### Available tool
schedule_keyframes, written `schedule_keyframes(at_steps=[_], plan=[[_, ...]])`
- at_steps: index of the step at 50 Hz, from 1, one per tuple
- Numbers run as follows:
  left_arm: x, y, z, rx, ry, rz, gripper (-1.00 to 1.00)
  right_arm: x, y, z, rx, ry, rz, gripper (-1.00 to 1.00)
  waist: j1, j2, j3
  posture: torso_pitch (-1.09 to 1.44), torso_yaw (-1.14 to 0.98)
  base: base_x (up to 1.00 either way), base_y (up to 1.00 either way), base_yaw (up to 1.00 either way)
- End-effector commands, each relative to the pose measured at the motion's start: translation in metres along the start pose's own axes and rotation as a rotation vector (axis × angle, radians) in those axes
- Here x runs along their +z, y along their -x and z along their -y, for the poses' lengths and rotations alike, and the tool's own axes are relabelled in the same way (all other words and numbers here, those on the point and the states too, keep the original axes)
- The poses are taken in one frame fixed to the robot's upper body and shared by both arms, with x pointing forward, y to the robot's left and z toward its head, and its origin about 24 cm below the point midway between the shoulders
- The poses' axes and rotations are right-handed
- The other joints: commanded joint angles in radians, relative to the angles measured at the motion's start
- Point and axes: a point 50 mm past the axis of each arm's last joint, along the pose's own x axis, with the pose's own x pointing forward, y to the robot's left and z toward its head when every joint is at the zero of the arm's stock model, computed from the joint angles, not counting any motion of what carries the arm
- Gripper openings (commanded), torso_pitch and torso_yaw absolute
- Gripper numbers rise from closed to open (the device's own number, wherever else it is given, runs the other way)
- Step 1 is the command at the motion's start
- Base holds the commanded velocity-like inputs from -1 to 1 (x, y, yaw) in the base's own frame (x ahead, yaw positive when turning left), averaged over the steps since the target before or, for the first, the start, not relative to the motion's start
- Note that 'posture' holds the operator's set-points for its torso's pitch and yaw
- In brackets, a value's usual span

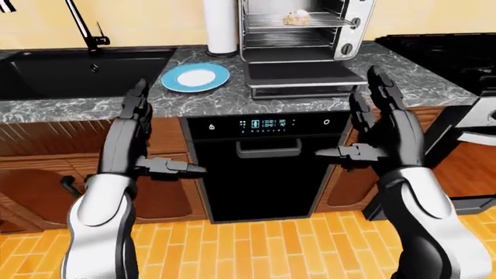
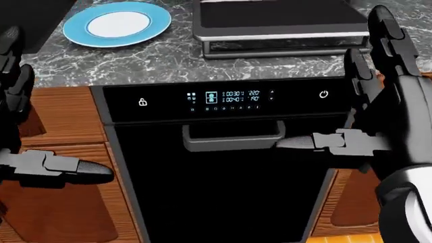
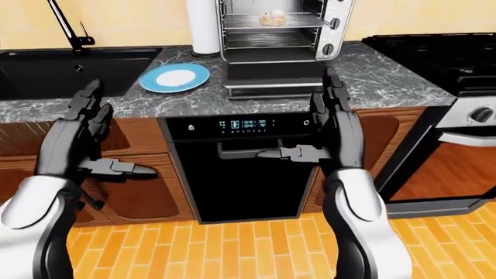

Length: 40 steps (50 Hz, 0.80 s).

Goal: Pick the scone from the top rack and place it on the plate on the counter.

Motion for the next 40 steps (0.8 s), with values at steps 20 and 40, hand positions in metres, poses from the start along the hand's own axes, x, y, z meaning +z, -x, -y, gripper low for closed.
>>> schedule_keyframes(at_steps=[20, 40], plan=[[0.023, 0.011, -0.014, 0.061, -0.047, 0.097, 1.0, 0.045, 0.008, -0.005, 0.041, -0.038, 0.188, 1.0, 0.022, 0.008, -0.006, 0.0, 0.0, 0.12, 0.0, 0.0], [0.021, 0.011, -0.015, 0.066, -0.046, 0.098, 1.0, 0.047, 0.007, -0.004, 0.028, -0.048, 0.195, 1.0, 0.02, 0.01, -0.028, 0.0, 0.0, 0.01, 0.0, 0.0]])
